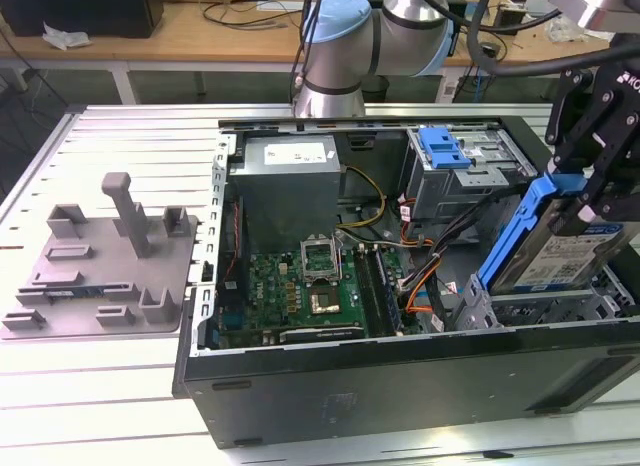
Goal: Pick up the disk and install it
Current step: 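Insert the disk into the insertion slot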
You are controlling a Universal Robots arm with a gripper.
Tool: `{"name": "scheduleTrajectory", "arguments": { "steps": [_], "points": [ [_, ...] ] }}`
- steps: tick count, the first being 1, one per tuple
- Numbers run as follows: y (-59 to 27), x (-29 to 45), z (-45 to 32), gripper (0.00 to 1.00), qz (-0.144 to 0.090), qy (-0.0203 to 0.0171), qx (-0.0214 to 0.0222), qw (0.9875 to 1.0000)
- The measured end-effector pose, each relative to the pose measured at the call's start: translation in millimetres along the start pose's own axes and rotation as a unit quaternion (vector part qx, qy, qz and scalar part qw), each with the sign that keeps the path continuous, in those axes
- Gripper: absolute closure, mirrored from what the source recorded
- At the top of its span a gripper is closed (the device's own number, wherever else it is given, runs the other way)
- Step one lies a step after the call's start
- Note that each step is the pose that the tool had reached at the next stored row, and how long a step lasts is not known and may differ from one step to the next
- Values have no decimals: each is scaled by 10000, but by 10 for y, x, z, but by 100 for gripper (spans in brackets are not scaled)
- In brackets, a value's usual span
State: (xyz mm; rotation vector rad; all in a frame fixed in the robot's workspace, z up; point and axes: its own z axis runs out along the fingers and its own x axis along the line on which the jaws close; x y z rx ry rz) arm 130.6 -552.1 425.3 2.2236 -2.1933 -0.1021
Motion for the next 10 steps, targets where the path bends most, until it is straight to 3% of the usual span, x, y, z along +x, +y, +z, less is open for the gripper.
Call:
{"name": "scheduleTrajectory", "arguments": {
  "steps": [10],
  "points": [
    [-12, 6, 192, 64, 1, 0, 0, 10000]
  ]
}}
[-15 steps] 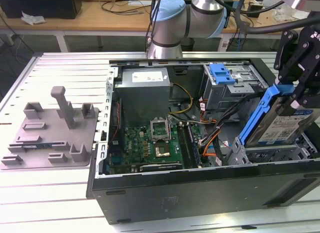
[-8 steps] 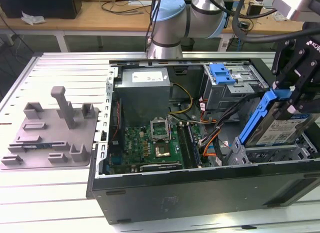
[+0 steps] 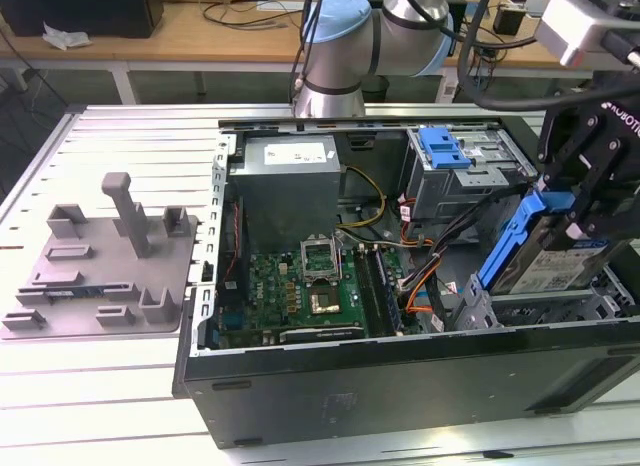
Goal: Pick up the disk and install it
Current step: 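Insert the disk into the insertion slot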
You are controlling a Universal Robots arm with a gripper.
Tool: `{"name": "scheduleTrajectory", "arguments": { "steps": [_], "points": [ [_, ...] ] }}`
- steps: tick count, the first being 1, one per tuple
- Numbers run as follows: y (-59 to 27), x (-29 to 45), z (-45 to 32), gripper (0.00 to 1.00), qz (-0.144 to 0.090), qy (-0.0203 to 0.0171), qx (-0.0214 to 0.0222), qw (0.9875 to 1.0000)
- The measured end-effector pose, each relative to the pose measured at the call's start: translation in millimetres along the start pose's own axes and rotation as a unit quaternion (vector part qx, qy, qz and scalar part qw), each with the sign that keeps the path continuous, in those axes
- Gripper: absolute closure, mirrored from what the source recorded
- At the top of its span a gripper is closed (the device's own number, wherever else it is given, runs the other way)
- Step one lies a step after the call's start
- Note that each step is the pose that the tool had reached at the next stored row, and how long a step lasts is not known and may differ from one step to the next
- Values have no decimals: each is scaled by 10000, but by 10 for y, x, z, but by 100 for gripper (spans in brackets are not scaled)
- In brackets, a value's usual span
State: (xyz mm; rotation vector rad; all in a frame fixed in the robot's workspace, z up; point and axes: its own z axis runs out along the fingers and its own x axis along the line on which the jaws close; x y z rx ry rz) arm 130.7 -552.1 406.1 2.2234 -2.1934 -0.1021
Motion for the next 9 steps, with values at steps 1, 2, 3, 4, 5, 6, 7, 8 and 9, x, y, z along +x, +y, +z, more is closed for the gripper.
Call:
{"name": "scheduleTrajectory", "arguments": {
  "steps": [1, 2, 3, 4, 5, 6, 7, 8, 9],
  "points": [
    [-1, 1, 15, 64, 0, -1, 0, 10000],
    [-1, 1, 23, 64, 0, -1, 0, 10000],
    [-2, 1, 31, 64, 0, -1, 0, 10000],
    [-2, 1, 43, 64, 0, 0, 0, 10000],
    [-3, 2, 51, 64, 0, -1, 0, 10000],
    [-4, 3, 65, 64, 0, -1, 0, 10000],
    [-4, 3, 72, 64, 0, 0, 0, 10000],
    [-4, 3, 80, 64, 1, 1, 0, 10000],
    [-6, 4, 97, 64, 0, 0, 0, 10000]
  ]
}}
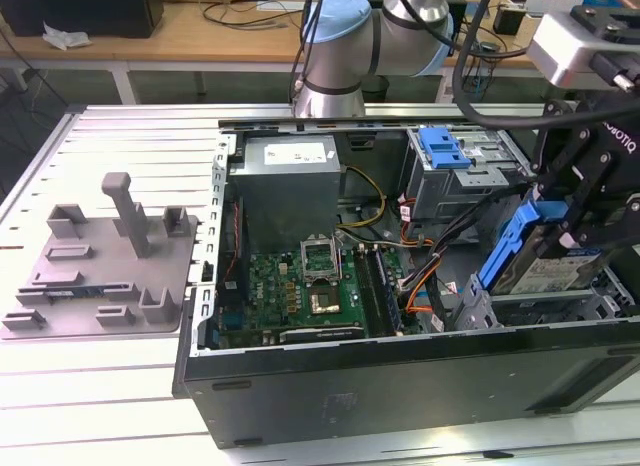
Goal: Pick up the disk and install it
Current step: 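Insert the disk into the insertion slot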
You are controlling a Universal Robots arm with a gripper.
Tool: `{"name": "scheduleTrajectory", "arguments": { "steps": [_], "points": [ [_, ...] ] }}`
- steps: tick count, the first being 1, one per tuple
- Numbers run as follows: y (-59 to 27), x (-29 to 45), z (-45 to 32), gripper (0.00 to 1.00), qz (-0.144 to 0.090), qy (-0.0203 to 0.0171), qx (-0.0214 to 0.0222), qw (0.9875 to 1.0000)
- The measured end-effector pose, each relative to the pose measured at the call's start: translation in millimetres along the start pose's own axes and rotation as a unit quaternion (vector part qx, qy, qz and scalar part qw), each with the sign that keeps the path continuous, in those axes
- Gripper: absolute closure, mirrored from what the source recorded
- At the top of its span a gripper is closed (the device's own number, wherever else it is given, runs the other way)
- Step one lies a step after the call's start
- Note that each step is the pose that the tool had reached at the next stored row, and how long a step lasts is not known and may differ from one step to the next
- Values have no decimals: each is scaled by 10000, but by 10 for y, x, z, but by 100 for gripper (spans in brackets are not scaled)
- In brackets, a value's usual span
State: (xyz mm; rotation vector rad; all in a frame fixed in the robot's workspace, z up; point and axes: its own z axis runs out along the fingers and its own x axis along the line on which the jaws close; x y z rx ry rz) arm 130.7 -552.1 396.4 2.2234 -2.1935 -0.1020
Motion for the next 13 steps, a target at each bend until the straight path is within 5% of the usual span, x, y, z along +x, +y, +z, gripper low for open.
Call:
{"name": "scheduleTrajectory", "arguments": {
  "steps": [8, 13],
  "points": [
    [-5, 3, 85, 64, 0, 0, 0, 10000],
    [-6, 4, 108, 50, 0, 1, 0, 10000]
  ]
}}
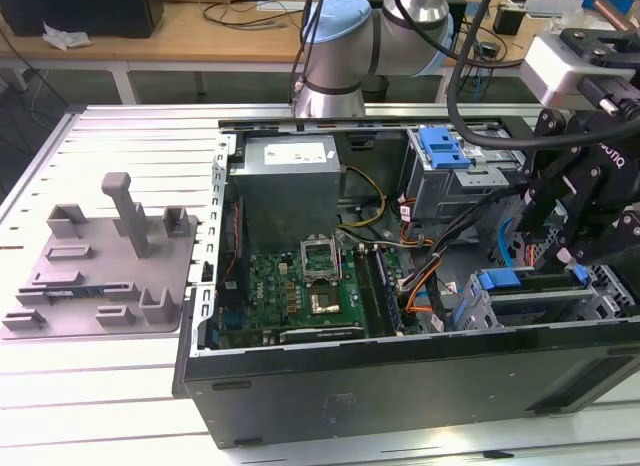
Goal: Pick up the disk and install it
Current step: 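Insert the disk into the insertion slot, then insert the first disk wire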
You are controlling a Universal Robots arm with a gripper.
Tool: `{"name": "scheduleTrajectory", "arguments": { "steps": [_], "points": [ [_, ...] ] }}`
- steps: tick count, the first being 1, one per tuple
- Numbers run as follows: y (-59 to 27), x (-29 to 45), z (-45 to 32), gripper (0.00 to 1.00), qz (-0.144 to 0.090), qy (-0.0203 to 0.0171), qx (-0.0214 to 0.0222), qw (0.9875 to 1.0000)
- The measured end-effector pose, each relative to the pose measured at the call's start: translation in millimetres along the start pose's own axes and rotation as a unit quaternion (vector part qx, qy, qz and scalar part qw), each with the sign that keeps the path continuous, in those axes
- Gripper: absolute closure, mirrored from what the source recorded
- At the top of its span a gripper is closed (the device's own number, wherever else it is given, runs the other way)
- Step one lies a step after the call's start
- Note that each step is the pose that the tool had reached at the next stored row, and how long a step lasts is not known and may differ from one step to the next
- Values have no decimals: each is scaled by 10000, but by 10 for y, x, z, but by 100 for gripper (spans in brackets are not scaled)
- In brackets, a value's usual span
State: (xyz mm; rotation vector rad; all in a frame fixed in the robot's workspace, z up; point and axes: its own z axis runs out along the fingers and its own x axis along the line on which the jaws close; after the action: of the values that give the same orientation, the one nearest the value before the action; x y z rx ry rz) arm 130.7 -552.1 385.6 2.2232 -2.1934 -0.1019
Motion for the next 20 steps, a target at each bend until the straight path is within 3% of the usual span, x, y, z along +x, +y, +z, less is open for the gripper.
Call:
{"name": "scheduleTrajectory", "arguments": {
  "steps": [18, 19, 20],
  "points": [
    [0, -4, 10, 50, 0, -3, 0, 10000],
    [-1, -32, 10, 50, 0, 2, 0, 10000],
    [-1, -107, 12, 50, 2, 33, 0, 10000]
  ]
}}
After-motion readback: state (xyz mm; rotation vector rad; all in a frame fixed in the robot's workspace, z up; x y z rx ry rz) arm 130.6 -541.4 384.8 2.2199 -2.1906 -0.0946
